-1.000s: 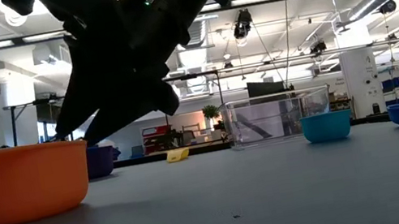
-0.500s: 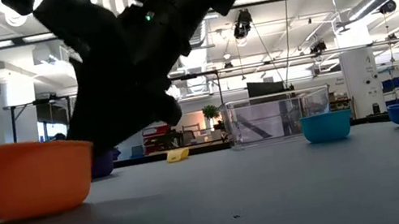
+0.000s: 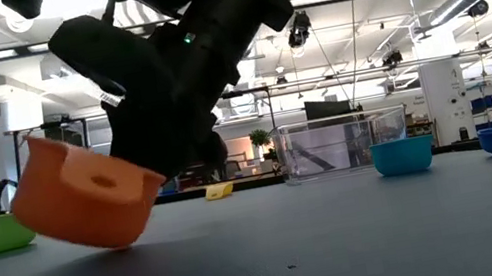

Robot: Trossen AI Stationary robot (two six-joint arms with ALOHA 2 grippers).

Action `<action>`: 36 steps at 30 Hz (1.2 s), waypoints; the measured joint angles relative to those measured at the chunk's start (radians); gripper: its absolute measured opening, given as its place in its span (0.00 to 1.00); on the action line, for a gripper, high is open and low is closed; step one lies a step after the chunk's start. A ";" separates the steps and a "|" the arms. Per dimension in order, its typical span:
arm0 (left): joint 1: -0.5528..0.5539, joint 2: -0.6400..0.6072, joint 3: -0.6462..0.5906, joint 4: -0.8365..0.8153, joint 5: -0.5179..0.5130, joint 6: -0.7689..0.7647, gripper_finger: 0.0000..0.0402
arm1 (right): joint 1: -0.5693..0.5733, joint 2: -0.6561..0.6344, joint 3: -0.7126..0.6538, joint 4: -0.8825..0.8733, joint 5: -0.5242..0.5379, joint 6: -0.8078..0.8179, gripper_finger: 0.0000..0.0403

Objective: Nest measuring cups in basket
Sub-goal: Stack the orange measuring cup on top of the violet measuring cup

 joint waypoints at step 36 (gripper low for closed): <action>0.000 -0.003 0.000 0.015 0.000 -0.022 0.00 | -0.392 -0.061 0.240 -0.018 0.026 -0.717 0.02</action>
